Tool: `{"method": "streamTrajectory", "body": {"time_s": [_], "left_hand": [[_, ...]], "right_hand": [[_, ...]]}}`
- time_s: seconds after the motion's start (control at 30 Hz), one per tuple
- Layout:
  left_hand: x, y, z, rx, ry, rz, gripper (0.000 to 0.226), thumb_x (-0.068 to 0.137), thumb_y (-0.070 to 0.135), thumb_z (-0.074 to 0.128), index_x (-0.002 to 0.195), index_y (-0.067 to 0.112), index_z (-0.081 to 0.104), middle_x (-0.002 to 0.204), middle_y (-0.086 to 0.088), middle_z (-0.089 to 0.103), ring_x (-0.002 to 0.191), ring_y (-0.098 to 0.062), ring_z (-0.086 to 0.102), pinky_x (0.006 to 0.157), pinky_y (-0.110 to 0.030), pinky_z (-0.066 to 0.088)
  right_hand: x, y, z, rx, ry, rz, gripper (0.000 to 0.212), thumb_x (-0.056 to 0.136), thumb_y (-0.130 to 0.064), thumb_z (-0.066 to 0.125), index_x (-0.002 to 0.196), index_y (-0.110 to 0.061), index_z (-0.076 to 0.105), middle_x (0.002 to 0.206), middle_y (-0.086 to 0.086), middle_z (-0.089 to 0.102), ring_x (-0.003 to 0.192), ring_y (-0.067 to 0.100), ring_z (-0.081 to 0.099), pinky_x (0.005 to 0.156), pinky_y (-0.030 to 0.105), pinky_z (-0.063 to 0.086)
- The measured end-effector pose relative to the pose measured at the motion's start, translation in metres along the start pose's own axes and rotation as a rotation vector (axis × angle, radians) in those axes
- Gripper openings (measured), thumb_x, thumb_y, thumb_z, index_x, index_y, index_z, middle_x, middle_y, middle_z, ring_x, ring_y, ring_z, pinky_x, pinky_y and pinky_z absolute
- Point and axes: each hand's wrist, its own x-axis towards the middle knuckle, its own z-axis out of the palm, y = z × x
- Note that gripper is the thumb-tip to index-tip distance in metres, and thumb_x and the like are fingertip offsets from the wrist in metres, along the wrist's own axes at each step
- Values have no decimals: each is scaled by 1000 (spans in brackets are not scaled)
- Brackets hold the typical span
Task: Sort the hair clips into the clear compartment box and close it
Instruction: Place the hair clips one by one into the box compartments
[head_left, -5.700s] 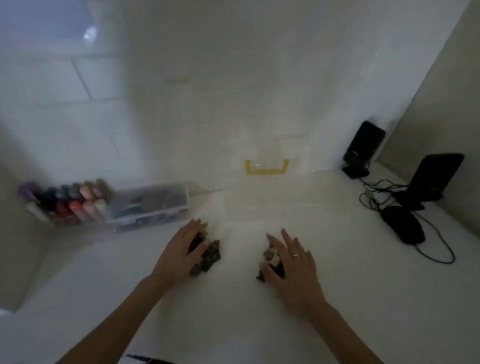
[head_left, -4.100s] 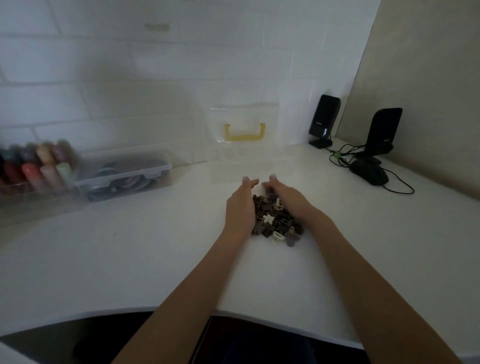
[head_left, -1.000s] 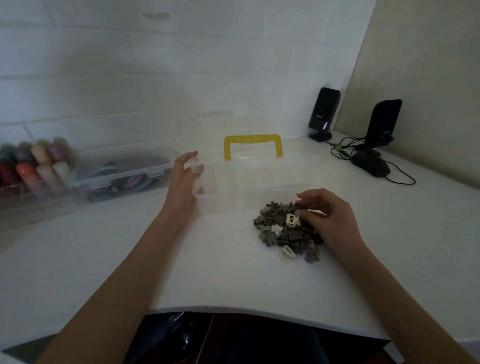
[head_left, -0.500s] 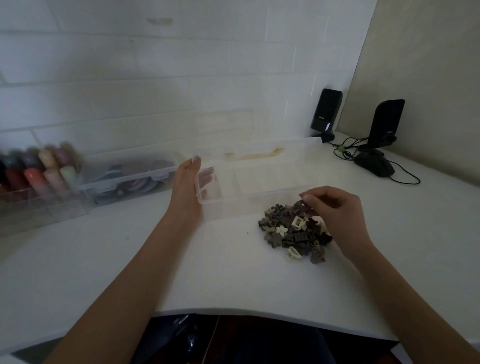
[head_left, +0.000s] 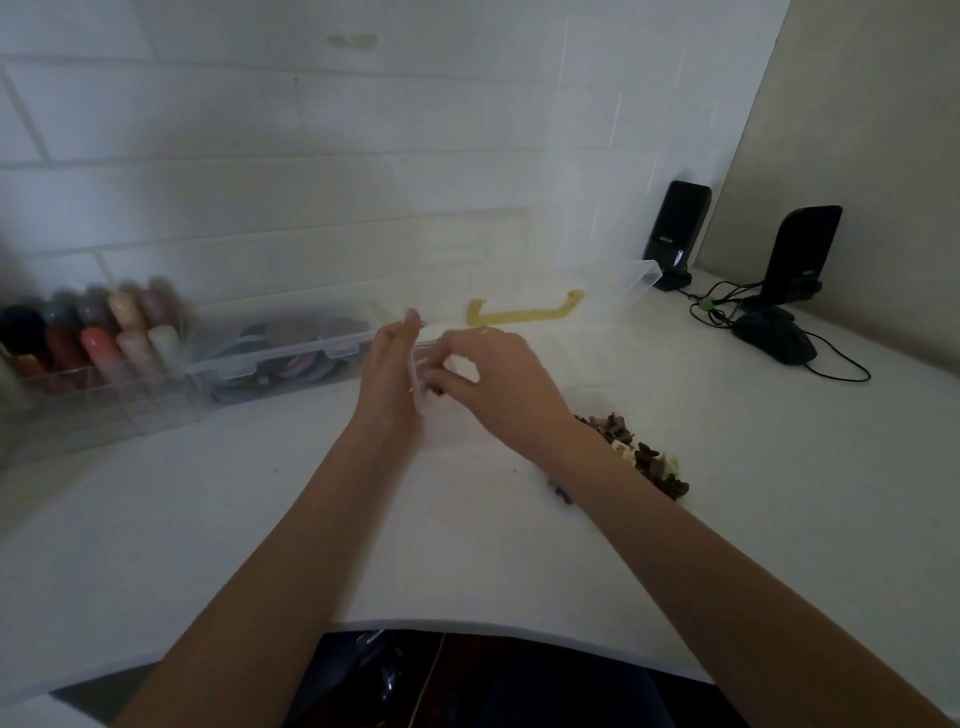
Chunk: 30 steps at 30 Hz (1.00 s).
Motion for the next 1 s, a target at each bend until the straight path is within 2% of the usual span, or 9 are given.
{"method": "streamTrajectory", "body": {"time_s": [0.13,0.23,0.33,0.43,0.53,0.63,0.8,0.87,1.0], "left_hand": [[0,2,0,-29,1,-76,46,73,45,70,102,15,51,80,-1,62,74,-16,59,67,-29,44],[5,3,-5,-40,-29,-115,32,64,40,72,82,21,53,67,8,56,62,-8,57,63,-27,36],[8,0,-8,-12,-15,-85,16,74,31,66,78,24,52,71,8,57,67,-8,58,68,-29,37],[7,0,-10,-2,11,-64,9,84,27,63,81,25,55,79,4,58,74,-12,59,67,-30,39],[3,3,-11,2,10,-57,22,73,38,70,82,23,56,74,4,58,67,-12,59,62,-27,42],[2,5,-11,18,-9,-61,38,60,45,76,82,22,56,73,3,57,64,-13,59,61,-28,43],[1,3,-12,33,3,-43,19,78,36,70,86,22,60,80,2,61,74,-14,62,70,-31,45],[-2,3,-11,40,30,-41,6,87,28,65,86,23,62,82,1,62,81,-18,63,74,-33,46],[-6,5,-6,79,53,-18,5,91,26,59,87,24,61,84,-1,63,85,-20,63,73,-33,49]], "right_hand": [[-12,18,-11,-29,93,27,8,85,-16,66,83,-11,73,90,1,74,86,8,57,81,17,39],[-31,31,-43,42,171,181,10,86,-21,66,85,-14,73,82,-4,73,75,9,63,75,23,50],[-52,47,-73,41,120,297,10,84,-27,67,80,-19,71,66,-2,69,60,20,63,61,30,51],[-74,64,-86,-45,73,345,10,84,-27,66,79,-20,71,62,-5,68,56,12,62,58,21,48],[-94,77,-86,-105,42,388,8,86,-24,65,82,-26,71,73,-12,69,68,2,61,62,12,44],[-101,85,-85,-138,-44,390,14,88,-26,61,96,-30,71,88,-15,68,84,0,59,72,17,46],[-104,85,-85,-86,-179,385,28,86,-32,54,112,-32,64,103,-14,62,99,-1,53,82,13,36],[-107,85,-92,-47,-181,403,26,84,-32,58,109,-36,62,105,-17,59,100,-3,49,83,13,34],[-107,87,-97,-96,-196,400,15,76,-30,73,84,-35,61,91,-11,58,91,5,47,72,18,34]]}}
